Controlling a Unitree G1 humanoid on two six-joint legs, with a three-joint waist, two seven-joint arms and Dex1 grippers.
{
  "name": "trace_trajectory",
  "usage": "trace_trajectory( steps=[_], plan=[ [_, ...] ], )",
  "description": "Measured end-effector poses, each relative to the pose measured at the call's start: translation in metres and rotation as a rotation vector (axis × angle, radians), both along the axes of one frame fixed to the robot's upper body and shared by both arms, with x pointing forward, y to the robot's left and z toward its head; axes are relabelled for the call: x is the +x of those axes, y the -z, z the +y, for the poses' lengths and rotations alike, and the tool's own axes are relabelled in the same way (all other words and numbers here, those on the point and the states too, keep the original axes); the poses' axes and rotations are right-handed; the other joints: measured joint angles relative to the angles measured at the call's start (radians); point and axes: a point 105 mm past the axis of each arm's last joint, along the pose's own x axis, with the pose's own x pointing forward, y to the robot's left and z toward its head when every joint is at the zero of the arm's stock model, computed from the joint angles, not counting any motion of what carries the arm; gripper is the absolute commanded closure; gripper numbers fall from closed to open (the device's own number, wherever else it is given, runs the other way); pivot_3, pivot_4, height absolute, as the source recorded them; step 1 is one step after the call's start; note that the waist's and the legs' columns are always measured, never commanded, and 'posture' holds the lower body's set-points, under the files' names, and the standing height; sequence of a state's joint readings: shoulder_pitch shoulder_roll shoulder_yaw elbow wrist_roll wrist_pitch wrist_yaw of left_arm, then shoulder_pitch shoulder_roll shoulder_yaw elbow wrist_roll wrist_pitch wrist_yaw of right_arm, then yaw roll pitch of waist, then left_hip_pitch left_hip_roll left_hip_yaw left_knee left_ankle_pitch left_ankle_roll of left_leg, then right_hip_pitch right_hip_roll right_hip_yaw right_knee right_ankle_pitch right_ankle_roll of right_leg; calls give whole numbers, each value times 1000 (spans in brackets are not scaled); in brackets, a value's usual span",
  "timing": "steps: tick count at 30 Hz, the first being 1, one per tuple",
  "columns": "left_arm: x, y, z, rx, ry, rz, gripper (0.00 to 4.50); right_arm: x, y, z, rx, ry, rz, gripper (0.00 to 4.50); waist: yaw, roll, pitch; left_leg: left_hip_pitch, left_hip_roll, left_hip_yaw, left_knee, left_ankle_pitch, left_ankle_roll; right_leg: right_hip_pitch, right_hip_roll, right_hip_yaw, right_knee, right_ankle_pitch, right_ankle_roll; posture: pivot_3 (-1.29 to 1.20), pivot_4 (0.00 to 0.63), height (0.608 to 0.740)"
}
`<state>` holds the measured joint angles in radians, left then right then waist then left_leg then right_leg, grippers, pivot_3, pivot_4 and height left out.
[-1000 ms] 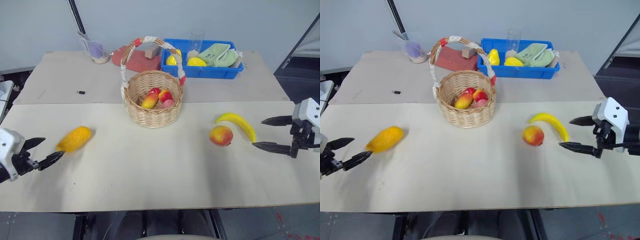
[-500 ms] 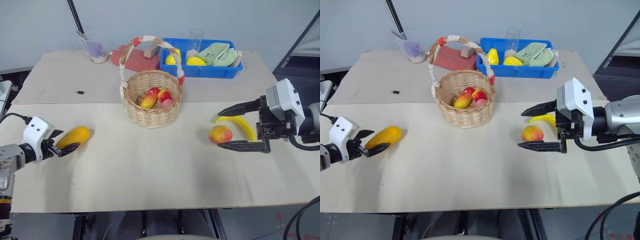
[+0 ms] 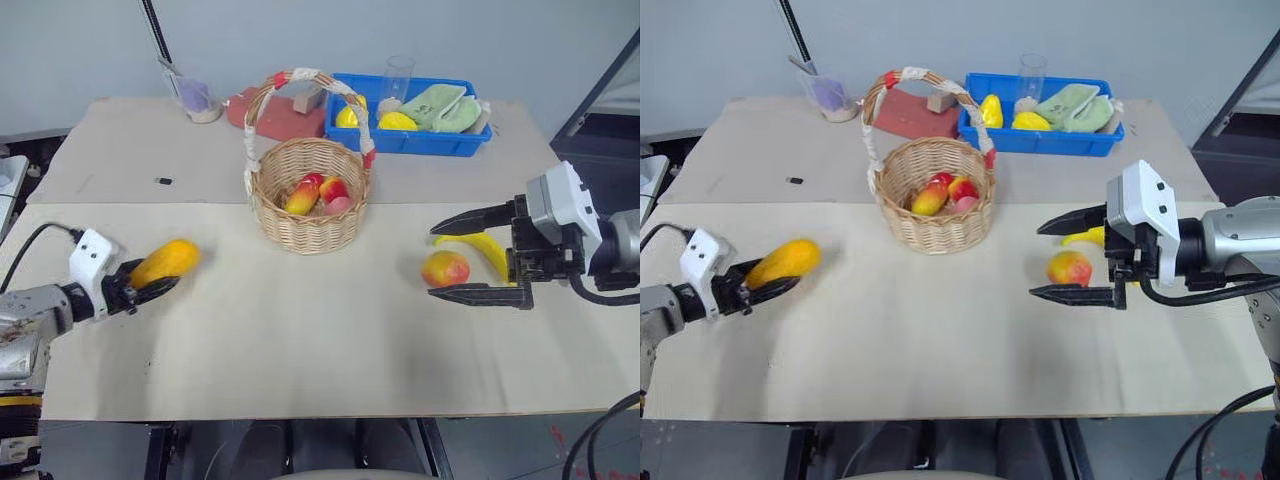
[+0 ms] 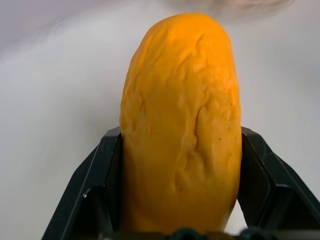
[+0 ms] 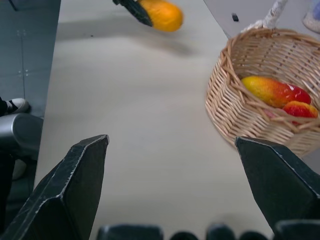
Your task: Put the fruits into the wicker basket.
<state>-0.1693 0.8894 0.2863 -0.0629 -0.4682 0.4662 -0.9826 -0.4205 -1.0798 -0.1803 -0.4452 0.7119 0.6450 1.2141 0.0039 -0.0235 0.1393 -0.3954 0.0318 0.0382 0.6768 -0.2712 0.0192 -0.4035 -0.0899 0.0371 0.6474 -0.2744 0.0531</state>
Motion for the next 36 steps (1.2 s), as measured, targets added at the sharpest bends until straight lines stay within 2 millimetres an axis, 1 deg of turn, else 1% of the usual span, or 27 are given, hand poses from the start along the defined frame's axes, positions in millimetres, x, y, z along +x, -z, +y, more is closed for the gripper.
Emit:
trace_trajectory(
  steps=[1, 3, 5, 6, 7, 10, 12, 13, 15, 18, 19, 21, 22, 23, 24, 27, 29, 31, 34, 36],
  plan=[
    [2, -14, -13, -12, 41, -42, 2099, 0, -1, 0, 4, 1, 0, 0, 3, 0, 0, 0, 0, 0, 1, 0, 0, 0, 0, 0, 0, 0, 0, 0, 150, 740],
    [11, -45, -46, -35, 124, -148, 2099, 0, -4, 2, 24, 11, -11, 0, 11, 0, 0, -1, -1, -1, 3, 0, 0, 1, 1, -1, 0, 0, 1, 0, 150, 740],
    [15, -65, -75, -38, 198, -224, 2099, 0, -10, 7, 52, 8, -36, 0, 11, 0, 0, -1, -3, -1, 3, 0, 0, 2, 1, 0, 0, 1, 1, 0, 150, 740],
    [19, -71, -88, -43, 224, -252, 2099, 1, -14, 10, 75, 6, -57, 0, 9, 0, 0, 0, -4, -1, 3, 0, 0, 2, 1, 1, 0, 1, 1, 0, 150, 740],
    [24, -74, -99, -44, 241, -268, 2099, 2, -18, 12, 98, 11, -74, 0, 8, 0, 0, 0, -4, -1, 3, 0, 0, 1, 2, 1, 0, 1, 1, 0, 150, 740],
    [40, -73, -128, -50, 267, -285, 2099, 8, -29, 19, 162, 40, -126, 0, 6, 0, 0, -1, -4, -2, 4, 0, 1, 1, 4, 2, 0, 1, 1, 0, 150, 740],
    [54, -70, -143, -47, 256, -304, 2099, 12, -36, 22, 200, 63, -160, 0, 7, 0, 0, -3, -3, -2, 4, 0, 1, 0, 5, 2, 0, 1, 1, 0, 150, 740],
    [61, -69, -148, -33, 243, -318, 2099, 15, -37, 22, 211, 80, -169, 0, 7, 0, 0, -3, -3, -2, 4, 0, 1, 0, 6, 2, 0, 1, 1, 0, 150, 740],
    [75, -65, -152, -8, 203, -341, 2099, 20, -36, 21, 220, 122, -183, 0, 7, 0, 0, -3, -3, -2, 5, 0, 1, 0, 6, 2, 0, 1, 1, 0, 150, 740],
    [90, -59, -158, 37, 168, -378, 2099, 24, -36, 20, 220, 156, -196, 0, 8, 0, 0, -4, -3, -2, 5, 0, 1, 0, 6, 1, 0, 1, 1, 0, 150, 740],
    [92, -58, -158, 41, 161, -384, 2099, 24, -36, 20, 220, 159, -197, 0, 8, 0, 0, -5, -3, -2, 5, 0, 1, 0, 6, 1, 0, 1, 2, 0, 150, 740],
    [98, -58, -161, 39, 144, -403, 1052, 26, -33, 17, 220, 186, -197, 0, 8, -1, 0, -5, -3, -2, 6, 0, 1, 0, 6, 1, 0, 1, 2, 0, 150, 740],
    [100, -58, -163, 38, 142, -408, 691, 27, -32, 16, 220, 199, -197, 0, 8, -1, 0, -5, -3, -2, 6, 0, 1, 0, 6, 1, 0, 1, 2, 0, 150, 740],
    [100, -58, -165, 30, 148, -412, 212, 27, -30, 15, 220, 212, -194, 0, 8, -1, 0, -5, -3, -2, 6, 0, 1, 0, 6, 1, 0, 1, 2, 0, 150, 740],
    [100, -58, -168, 25, 157, -417, 48, 28, -28, 13, 220, 225, -192, 0, 9, -1, 0, -5, -3, -3, 6, 0, 1, 0, 6, 1, 0, 1, 2, 0, 150, 740],
    [99, -58, -169, 23, 170, -415, 48, 30, -24, 7, 214, 263, -191, 0, 8, -1, 0, -5, -3, -3, 6, 0, 1, 0, 6, 1, 0, 1, 2, 0, 150, 740],
    [98, -59, -168, 26, 181, -414, 48, 32, -17, 1, 194, 296, -187, 0, 8, -1, 0, -5, -3, -2, 6, 0, 1, 0, 6, 1, 0, 1, 2, 0, 150, 740],
    [91, -62, -167, 28, 217, -416, 48, 35, -7, -8, 152, 335, -183, 0, 8, 0, 0, -5, -3, -2, 6, 0, 1, 0, 6, 1, 1, 1, 2, 0, 150, 740],
    [72, -59, -159, 35, 306, -381, 48, 40, 17, -28, 42, 412, -150, 0, 7, 0, 0, -5, -3, -2, 6, 0, 1, 0, 6, 2, 0, 1, 2, 0, 150, 740],
    [47, -51, -154, 45, 425, -308, 48, 44, 41, -43, -70, 464, -112, 0, 3, 0, 0, -4, -2, -2, 6, 0, 1, 0, 7, 2, 0, 1, 2, 0, 150, 740]
  ],
)
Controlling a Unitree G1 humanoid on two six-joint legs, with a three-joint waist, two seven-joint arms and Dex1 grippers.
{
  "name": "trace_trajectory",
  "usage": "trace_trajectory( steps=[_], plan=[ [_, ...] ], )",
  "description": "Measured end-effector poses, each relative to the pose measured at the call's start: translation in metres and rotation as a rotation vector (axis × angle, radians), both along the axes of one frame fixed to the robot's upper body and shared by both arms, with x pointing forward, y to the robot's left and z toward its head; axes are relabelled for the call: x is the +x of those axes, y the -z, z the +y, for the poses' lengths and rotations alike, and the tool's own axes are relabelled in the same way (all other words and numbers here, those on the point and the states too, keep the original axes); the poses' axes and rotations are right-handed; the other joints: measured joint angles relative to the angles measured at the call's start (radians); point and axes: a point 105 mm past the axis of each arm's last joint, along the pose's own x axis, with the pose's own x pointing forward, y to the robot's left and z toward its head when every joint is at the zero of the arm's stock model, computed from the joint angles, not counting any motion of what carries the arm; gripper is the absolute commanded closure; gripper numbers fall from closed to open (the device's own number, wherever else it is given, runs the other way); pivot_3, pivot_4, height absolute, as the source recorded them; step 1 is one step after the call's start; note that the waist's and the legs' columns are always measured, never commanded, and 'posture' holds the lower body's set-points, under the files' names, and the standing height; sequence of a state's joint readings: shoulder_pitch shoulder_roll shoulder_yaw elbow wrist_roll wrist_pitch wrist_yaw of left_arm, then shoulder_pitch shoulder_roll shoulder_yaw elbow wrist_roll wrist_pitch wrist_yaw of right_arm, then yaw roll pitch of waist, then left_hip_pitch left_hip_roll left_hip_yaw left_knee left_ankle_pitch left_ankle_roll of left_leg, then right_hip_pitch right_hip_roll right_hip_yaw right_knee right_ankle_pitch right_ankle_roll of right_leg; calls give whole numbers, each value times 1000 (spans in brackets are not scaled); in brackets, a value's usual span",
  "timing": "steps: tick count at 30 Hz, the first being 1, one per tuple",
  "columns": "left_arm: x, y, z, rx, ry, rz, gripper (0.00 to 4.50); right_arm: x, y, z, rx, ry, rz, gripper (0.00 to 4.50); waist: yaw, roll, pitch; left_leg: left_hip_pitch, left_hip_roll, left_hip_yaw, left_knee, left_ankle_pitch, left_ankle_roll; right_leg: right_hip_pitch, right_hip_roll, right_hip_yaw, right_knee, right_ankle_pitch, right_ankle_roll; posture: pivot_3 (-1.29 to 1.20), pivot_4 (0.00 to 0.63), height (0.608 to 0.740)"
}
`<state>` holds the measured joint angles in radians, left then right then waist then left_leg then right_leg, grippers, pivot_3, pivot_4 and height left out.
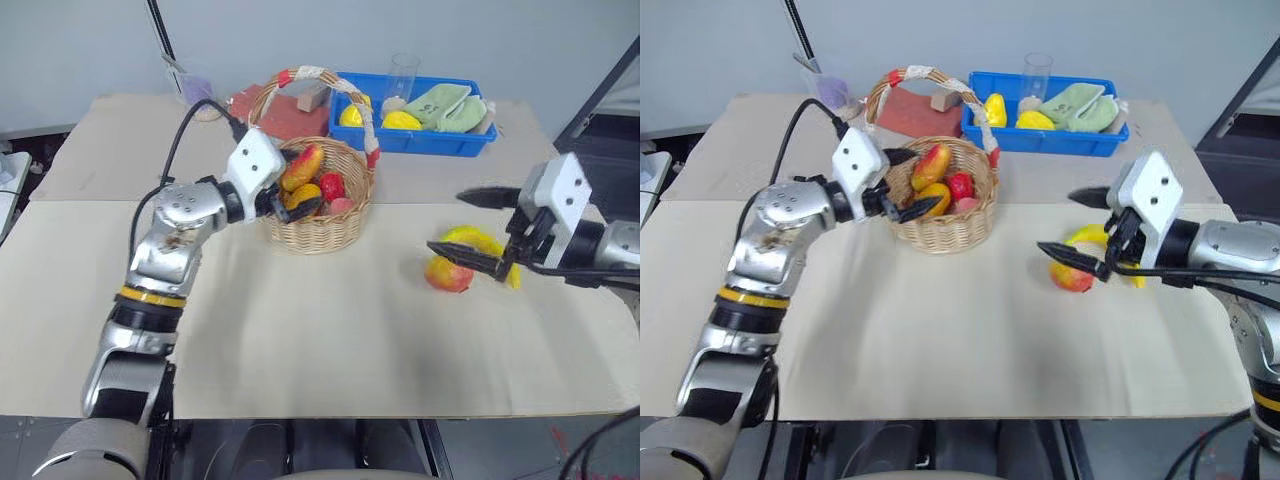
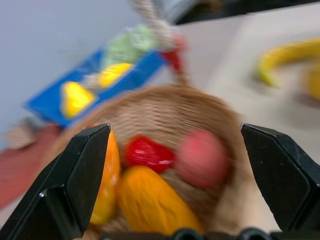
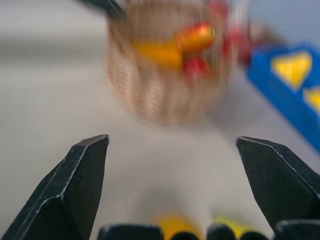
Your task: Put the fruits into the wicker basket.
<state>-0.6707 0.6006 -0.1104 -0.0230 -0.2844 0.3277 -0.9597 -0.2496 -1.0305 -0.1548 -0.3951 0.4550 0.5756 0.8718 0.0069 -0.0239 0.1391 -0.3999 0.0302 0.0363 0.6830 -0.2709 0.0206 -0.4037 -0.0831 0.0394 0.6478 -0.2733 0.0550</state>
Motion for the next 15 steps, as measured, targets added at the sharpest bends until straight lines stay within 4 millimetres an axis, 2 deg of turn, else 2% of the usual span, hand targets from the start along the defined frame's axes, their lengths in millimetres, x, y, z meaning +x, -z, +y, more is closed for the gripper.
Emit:
trace_trajectory(
  steps=[3, 7, 15],
  plan=[
    [-32, 5, -1, 58, 145, 70, 48, 7, 27, -14, -65, 60, 70, 0, -2, 0, 0, 1, 0, 0, 0, 0, 0, 0, 0, 1, -1, 0, 0, 0, 150, 740],
    [-63, 10, -3, 125, 263, 122, 48, 19, 40, -22, -63, 104, 95, 0, -1, 0, 0, 3, 1, 0, 1, 0, 0, 1, 2, 2, -2, 0, 0, 0, 150, 740],
    [-72, 19, -2, 140, 278, 162, 48, 30, 71, -24, 4, 143, 240, 0, 4, 0, 0, 1, 2, 0, 1, 0, 0, 0, 5, 4, -2, 0, 0, 0, 150, 740]
  ],
)
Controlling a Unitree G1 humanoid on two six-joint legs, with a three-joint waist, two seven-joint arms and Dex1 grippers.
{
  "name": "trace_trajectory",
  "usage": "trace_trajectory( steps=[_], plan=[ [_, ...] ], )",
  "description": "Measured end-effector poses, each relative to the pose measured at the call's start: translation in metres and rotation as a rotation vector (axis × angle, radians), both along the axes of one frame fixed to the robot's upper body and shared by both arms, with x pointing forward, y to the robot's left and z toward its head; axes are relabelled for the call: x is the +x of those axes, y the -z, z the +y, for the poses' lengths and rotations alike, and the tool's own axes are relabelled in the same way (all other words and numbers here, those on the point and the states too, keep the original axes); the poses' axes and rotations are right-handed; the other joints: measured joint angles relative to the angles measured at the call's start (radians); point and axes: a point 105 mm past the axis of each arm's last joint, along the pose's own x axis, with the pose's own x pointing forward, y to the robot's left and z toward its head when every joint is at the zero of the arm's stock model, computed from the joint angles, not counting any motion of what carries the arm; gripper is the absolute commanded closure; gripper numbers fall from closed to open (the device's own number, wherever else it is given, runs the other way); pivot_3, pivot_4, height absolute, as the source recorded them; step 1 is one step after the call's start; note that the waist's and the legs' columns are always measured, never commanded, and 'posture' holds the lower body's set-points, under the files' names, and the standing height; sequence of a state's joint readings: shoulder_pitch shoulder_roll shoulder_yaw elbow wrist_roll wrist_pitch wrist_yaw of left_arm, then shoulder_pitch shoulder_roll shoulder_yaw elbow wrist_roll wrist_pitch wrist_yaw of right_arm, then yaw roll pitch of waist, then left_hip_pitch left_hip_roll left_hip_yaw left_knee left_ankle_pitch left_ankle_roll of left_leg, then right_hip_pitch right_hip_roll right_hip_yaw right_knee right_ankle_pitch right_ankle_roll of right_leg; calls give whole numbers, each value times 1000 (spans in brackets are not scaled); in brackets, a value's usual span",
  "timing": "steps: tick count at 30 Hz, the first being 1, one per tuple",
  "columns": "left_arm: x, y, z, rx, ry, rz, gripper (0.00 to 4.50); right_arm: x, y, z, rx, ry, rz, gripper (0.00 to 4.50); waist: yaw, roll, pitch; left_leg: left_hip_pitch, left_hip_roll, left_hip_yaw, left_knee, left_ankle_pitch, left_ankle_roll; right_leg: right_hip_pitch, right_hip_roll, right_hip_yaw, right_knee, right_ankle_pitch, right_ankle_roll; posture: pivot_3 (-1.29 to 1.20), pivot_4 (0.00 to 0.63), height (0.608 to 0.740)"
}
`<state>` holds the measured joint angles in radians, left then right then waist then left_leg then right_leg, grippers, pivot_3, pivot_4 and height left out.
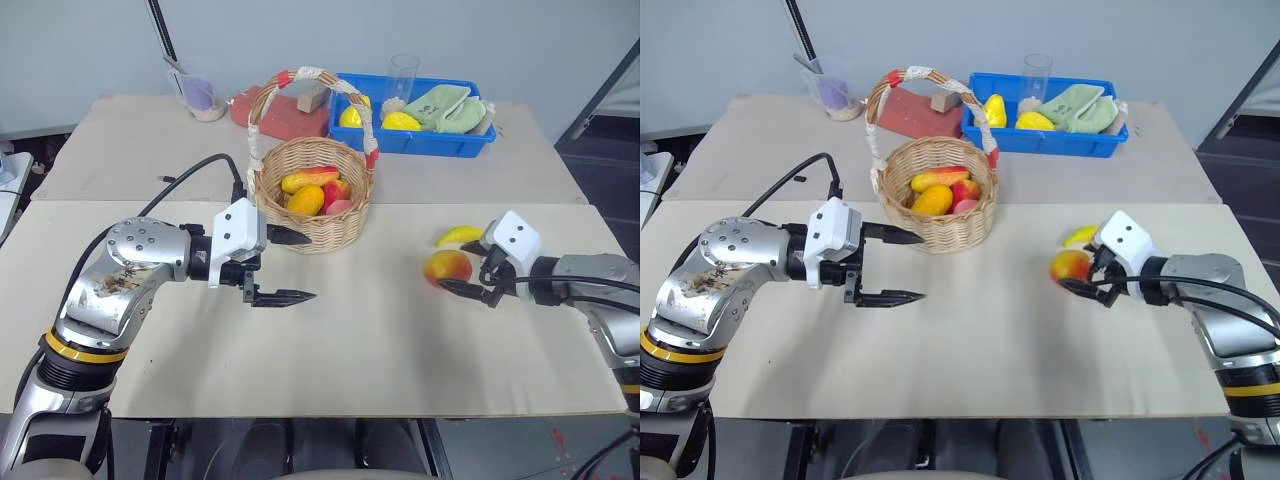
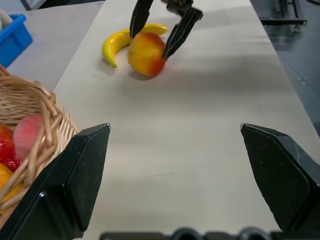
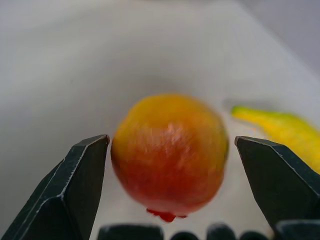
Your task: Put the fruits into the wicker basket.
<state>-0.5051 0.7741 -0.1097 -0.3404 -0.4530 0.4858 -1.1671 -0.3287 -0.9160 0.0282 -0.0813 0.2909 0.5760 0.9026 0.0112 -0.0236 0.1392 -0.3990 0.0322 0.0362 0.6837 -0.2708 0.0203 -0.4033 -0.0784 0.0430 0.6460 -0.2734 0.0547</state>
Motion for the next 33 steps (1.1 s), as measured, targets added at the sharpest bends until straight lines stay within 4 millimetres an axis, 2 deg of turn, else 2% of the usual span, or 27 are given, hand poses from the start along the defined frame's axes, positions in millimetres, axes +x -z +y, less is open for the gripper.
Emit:
trace_trajectory(
  steps=[2, 7, 12, 14, 16, 18, 22, 23, 26, 28, 30, 32, 33],
  plan=[
    [-1, 0, 0, 0, 0, -1, 48, 0, 2, 0, 23, 8, 34, 0, 0, 0, 0, 0, 0, 0, 0, 0, 0, 0, 0, 0, 0, 0, 0, 0, 150, 740],
    [-1, 1, 0, -9, -15, -3, 0, 2, 7, -1, 48, 12, 55, 1367, -1, 0, 0, 1, 0, 0, 0, 0, 0, 0, 0, 0, 0, 0, 0, 0, 150, 740],
    [0, 1, 7, -42, -63, 8, 0, 3, 7, 3, 56, -8, 51, 1472, -4, 0, 0, 1, 1, 0, 0, 0, 0, 0, 1, 0, 1, 0, 0, 0, 150, 740],
    [0, 0, 16, -73, -112, 15, 0, 0, 2, 11, 62, -51, 41, 1473, -7, 0, 0, 0, 1, 0, 0, 0, 0, -1, 1, 1, 1, 0, 0, 0, 150, 740],
    [-1, -3, 26, -107, -170, 21, 0, -6, -10, 27, 81, -125, 21, 1473, -9, 0, 0, 0, 2, -1, 0, 0, 0, -1, 1, 1, 1, 0, 0, 0, 150, 740],
    [-1, -4, 39, -142, -245, 34, 0, -13, -30, 52, 118, -217, -21, 1474, -14, 0, 0, 1, 2, -2, 0, 0, 0, -1, 1, 0, 2, 0, 0, 0, 150, 740],
    [-3, -4, 66, -201, -387, 44, 0, -12, -73, 116, 289, -357, -164, 1475, -23, 0, 0, 1, 2, -2, 0, 0, 0, 0, 1, 0, 2, 0, -1, 0, 150, 740],
    [-4, -4, 67, -208, -397, 43, 0, -11, -79, 127, 313, -376, -186, 1476, -24, 0, 0, 1, 2, -2, 0, 0, 0, -1, 1, 0, 2, 0, -1, 0, 150, 740],
    [-10, -8, 70, -243, -401, 39, 0, 8, -100, 172, 414, -373, -258, 1482, -23, 0, 0, 1, 2, -3, -1, 1, -1, -1, 0, -1, 3, 0, -1, 0, 150, 740],
    [-13, -13, 68, -266, -387, 32, 0, 22, -104, 188, 429, -333, -275, 1482, -14, 0, 0, 1, 0, -4, -1, 1, -2, -1, 0, -2, 3, 0, -1, 0, 150, 740],
    [-13, -16, 69, -287, -399, 23, 0, 45, -108, 200, 465, -244, -295, 1482, -13, 0, 0, 0, 0, -4, -2, 2, -4, -1, 0, -1, 4, 1, -1, 0, 150, 740],
    [-13, -20, 67, -306, -397, 11, 0, 64, -112, 206, 464, -170, -329, 451, -13, 0, 0, -1, 0, -5, -3, 3, -6, -2, 0, -2, 4, 1, -2, 0, 150, 740],
    [-13, -20, 67, -307, -398, 9, 0, 66, -113, 207, 462, -163, -334, 222, -13, 0, 0, -1, 0, -5, -3, 3, -6, -2, 0, -2, 4, 1, -2, 0, 150, 740]
  ],
)
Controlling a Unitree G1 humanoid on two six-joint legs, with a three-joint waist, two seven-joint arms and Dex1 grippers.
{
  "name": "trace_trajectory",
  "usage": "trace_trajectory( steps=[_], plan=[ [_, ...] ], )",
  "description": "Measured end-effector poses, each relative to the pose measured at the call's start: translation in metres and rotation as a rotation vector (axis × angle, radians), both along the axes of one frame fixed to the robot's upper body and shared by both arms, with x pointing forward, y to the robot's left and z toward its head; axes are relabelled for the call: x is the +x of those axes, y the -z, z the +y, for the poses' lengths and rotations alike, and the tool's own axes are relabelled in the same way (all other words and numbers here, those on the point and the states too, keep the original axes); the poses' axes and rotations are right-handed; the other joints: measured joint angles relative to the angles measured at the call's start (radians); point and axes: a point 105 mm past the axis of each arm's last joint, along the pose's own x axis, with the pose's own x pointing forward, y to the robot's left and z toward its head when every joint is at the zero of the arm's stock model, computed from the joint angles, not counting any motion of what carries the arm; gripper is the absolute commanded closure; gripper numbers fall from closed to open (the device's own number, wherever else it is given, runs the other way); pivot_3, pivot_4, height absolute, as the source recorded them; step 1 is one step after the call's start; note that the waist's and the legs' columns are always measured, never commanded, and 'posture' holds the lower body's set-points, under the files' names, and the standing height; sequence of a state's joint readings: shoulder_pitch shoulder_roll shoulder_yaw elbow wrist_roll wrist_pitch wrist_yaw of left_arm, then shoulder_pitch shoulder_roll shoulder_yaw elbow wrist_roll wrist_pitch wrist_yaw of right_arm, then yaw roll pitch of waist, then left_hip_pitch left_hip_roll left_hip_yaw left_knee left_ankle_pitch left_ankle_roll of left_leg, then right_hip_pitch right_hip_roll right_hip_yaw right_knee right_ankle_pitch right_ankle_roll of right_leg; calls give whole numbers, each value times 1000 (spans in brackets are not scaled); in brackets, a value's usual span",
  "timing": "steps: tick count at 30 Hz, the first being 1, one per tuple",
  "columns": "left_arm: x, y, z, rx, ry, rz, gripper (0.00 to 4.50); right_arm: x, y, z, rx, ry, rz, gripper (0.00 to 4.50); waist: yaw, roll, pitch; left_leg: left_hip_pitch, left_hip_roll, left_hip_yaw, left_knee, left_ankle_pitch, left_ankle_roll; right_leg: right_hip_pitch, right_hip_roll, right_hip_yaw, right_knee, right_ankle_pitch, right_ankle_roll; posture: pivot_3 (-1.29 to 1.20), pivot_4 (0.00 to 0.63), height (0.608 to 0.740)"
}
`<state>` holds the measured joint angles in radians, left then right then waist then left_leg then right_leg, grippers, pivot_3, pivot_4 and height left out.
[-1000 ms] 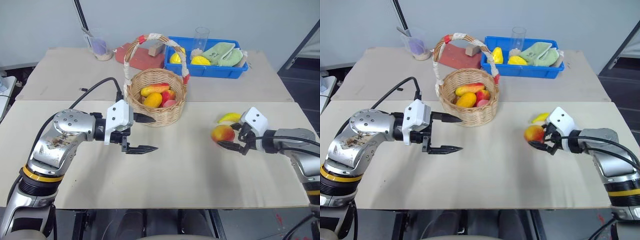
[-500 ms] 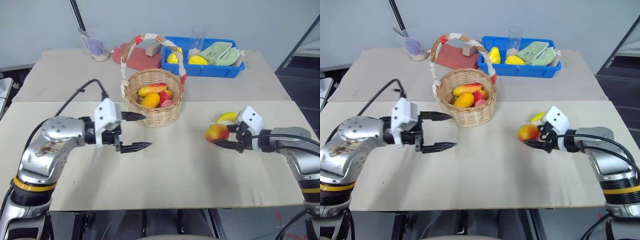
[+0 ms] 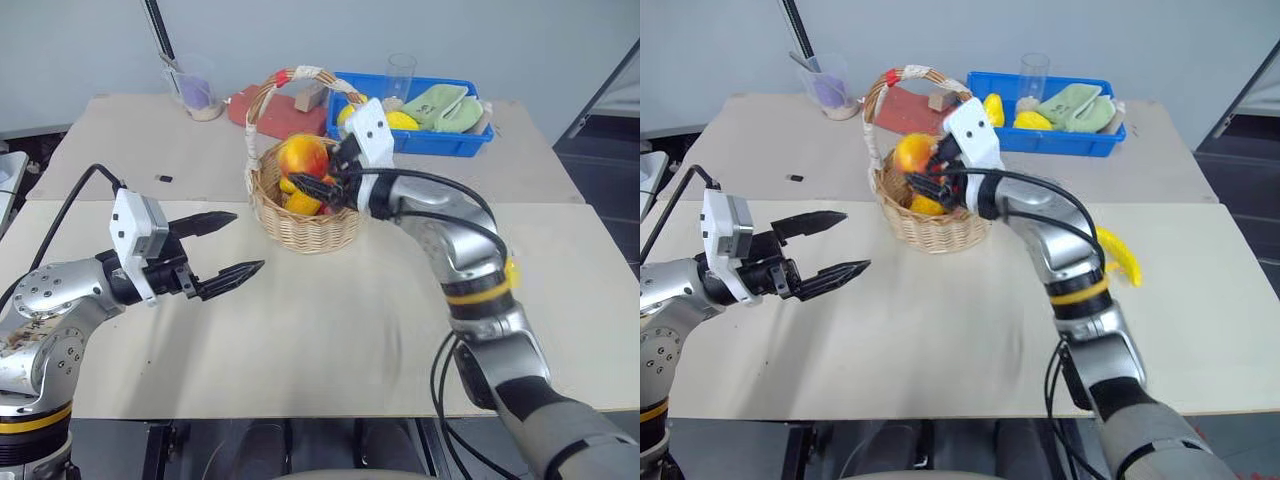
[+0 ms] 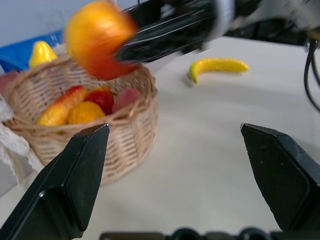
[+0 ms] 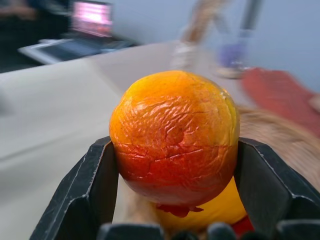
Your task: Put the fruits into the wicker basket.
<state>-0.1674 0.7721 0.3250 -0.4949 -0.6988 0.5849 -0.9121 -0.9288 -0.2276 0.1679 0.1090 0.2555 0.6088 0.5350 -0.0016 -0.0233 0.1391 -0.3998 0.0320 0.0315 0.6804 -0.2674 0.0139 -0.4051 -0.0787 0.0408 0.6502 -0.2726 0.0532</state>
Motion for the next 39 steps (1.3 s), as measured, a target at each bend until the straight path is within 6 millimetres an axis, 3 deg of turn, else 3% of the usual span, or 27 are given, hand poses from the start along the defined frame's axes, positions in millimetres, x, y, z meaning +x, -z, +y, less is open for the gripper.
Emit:
trace_trajectory(
  steps=[3, 6, 10, 13, 14, 17, 24, 29, 33, 39],
  plan=[
    [2, -3, 0, -12, -18, -12, 0, 8, 5, -5, -8, 38, -4, 222, -3, 0, 0, 0, 0, -1, -1, 0, 0, 0, 0, 0, 0, 0, 0, 0, 150, 740],
    [5, -7, -3, -26, -24, -31, 0, 0, 6, -9, -15, 12, -17, 222, -9, 0, 0, 0, 0, -1, -1, 0, 0, 0, 1, 0, 1, 0, 0, 0, 150, 740],
    [7, -5, -9, -22, -8, -25, 0, -27, 3, -21, -37, -70, -38, 222, -12, 0, 0, 0, 1, -2, -1, 0, 1, 0, 1, 0, 1, 0, 0, 0, 150, 740],
    [6, -3, -14, -11, 19, -17, 0, -52, 6, -42, -107, -137, -31, 222, -7, 0, 0, 0, 0, -2, -1, -1, 2, 1, 1, -1, -1, 0, 0, 0, 150, 740],
    [5, -1, -17, -1, 35, -11, 0, -59, 10, -52, -135, -146, -17, 222, -5, 0, 0, 0, 0, -2, -1, -1, 2, 1, 1, -1, -1, 0, 0, 0, 150, 740],
    [0, 6, -25, 58, 103, 13, 0, -73, 28, -107, -260, -81, 69, 222, 7, 0, 0, 0, 0, -2, -1, -2, 3, 3, 0, 0, -3, 0, 0, 0, 150, 740],
    [-11, 7, -45, 98, 239, 12, 0, -57, 64, -221, -404, 315, 227, 222, -4, 0, 0, 3, 0, 0, -1, -2, 4, 3, 2, 3, -6, -1, -1, 0, 150, 740],
    [-13, 7, -51, 106, 277, 15, 0, -49, 94, -271, -412, 507, 341, 222, -10, 0, 0, 2, 0, 1, -1, -2, 4, 2, 2, 4, -6, -1, -1, 0, 150, 740],
    [-13, 6, -53, 105, 289, 8, 0, -46, 117, -283, -358, 559, 433, 222, -10, 0, 0, 2, 0, 1, -1, -2, 4, 2, 2, 4, -6, -1, -1, 0, 150, 740],
    [-13, 7, -55, 104, 298, 12, 0, -42, 126, -290, -339, 592, 474, 2039, -9, 0, 0, 2, 0, 1, -1, -2, 4, 2, 2, 4, -6, -1, -1, 0, 150, 740]
  ],
)
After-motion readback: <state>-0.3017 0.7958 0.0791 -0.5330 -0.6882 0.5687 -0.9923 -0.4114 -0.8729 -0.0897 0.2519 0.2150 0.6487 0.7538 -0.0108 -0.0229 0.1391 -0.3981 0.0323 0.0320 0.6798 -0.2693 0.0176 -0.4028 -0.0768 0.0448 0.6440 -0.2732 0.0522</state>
